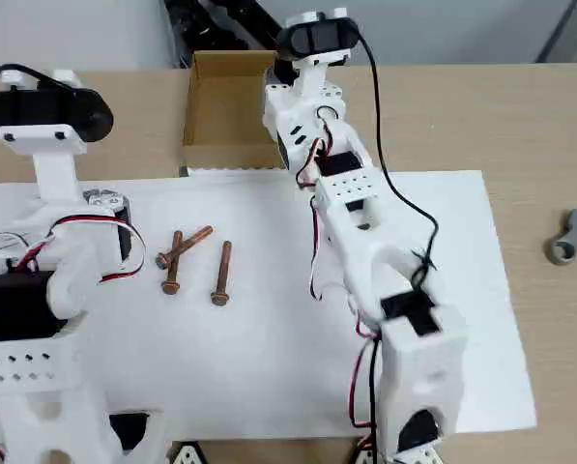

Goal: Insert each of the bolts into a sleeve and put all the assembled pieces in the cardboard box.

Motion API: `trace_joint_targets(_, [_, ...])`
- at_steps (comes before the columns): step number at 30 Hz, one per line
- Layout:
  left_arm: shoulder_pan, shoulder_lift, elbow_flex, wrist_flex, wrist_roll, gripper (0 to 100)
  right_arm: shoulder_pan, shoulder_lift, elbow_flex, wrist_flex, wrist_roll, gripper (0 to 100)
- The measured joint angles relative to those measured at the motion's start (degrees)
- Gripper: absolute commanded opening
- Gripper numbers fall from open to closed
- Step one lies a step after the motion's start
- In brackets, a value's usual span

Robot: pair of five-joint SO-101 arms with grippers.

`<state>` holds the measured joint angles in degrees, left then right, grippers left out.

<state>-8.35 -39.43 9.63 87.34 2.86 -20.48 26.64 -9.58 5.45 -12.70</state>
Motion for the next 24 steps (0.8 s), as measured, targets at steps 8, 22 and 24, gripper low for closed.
trace_joint_targets(8, [0.0,0.0,0.0,1.85,-2.81,1,1.58,13.89,-8.7,0.0,0.0,0.8])
trace_joint_targets(22, [0.0,0.0,0.26,1.93,-2.02,1,1.85,17.93,-9.67,1.41,0.0,12.5])
trace_joint_targets(24, [0.0,0.0,0.26,1.93,-1.93,1,1.85,17.85,-9.85,2.46,0.0,14.1])
